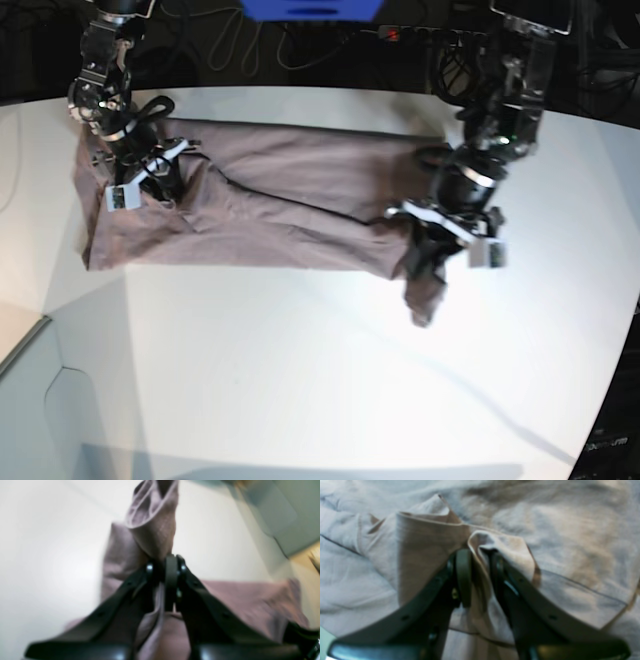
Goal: Layout the t-shirt on the table in an organized manner, then fold the t-shirt properly
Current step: 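Drag the strip end with the left gripper toward the right gripper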
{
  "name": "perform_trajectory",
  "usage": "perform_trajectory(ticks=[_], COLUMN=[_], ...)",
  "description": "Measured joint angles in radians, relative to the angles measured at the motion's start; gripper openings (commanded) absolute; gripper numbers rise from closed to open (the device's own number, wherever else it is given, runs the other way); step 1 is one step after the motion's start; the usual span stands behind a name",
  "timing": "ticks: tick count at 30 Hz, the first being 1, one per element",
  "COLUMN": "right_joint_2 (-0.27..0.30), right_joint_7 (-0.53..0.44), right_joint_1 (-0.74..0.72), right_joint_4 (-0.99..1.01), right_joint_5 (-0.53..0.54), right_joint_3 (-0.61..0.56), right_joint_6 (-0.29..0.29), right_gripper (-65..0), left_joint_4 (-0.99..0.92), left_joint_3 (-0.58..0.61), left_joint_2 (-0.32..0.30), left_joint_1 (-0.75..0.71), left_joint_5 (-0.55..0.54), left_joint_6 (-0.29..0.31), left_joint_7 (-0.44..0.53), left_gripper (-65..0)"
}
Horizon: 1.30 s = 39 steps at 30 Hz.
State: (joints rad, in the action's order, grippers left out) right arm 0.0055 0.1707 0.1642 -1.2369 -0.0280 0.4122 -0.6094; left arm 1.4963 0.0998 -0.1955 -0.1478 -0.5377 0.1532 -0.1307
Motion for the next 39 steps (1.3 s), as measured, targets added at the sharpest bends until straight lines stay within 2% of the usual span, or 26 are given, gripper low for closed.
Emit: perform_trajectory(ticks=[3,8,10,14,19,23,27,34,39], right_joint_2=[0.000,0.000,0.000,0.000,0.001,0.001,0.001,0.003,0.003], right_joint_7=[-0.001,-0.001,-0.001,-0.001,-0.001,0.000,0.000,-0.001,-0.002], right_joint_1=[0.000,0.000,0.000,0.001,0.003,0.003,0.004,0.006,0.006], right_joint_4=[0.000,0.000,0.000,-0.001,-0.001,-0.002,-0.002,-0.002,-0.002], right_joint_5=[0.000,0.001,0.002,0.003,0.003,0.003,0.003,0.003,0.003], right_joint_3=[0.000,0.000,0.000,0.000,0.000,0.000,0.000,-0.001,-0.001], right_joint_6=[0.000,0.000,0.000,0.000,0.000,0.000,0.000,0.000,0.000], right_gripper=[-51.4,-51.5,-51.5,-51.5,-51.5,-51.5,-51.5,-51.5,-51.5], left_joint_4=[-0.043,-0.135,-0.152,-0.163,-0.214,-0.259,-0.274,-0.276,-0.285], left_joint_3=[0.090,0.119,0.121,0.119,0.126,0.193,0.197,0.196,0.228], left_joint_2=[0.057,0.219,0.264,0.313,0.341,0.332,0.336,0.340,0.337], left_joint_1=[0.029,0.029,0.022,0.027,0.035,0.065,0.071,0.124,0.128], left_joint_5=[0.116,0.332,0.388,0.449,0.466,0.465,0.462,0.463,0.459], left_joint_6=[-0.001,0.003,0.005,0.004,0.001,0.005,0.004,-0.001,-0.087], left_joint_7=[-0.011,-0.005,-0.015,0.000,-0.005,-0.006,-0.007,-0.004,-0.001], left_gripper=[-65.0,-65.0,-65.0,-65.0,-64.9,-64.6,-60.5,-60.3,-59.9])
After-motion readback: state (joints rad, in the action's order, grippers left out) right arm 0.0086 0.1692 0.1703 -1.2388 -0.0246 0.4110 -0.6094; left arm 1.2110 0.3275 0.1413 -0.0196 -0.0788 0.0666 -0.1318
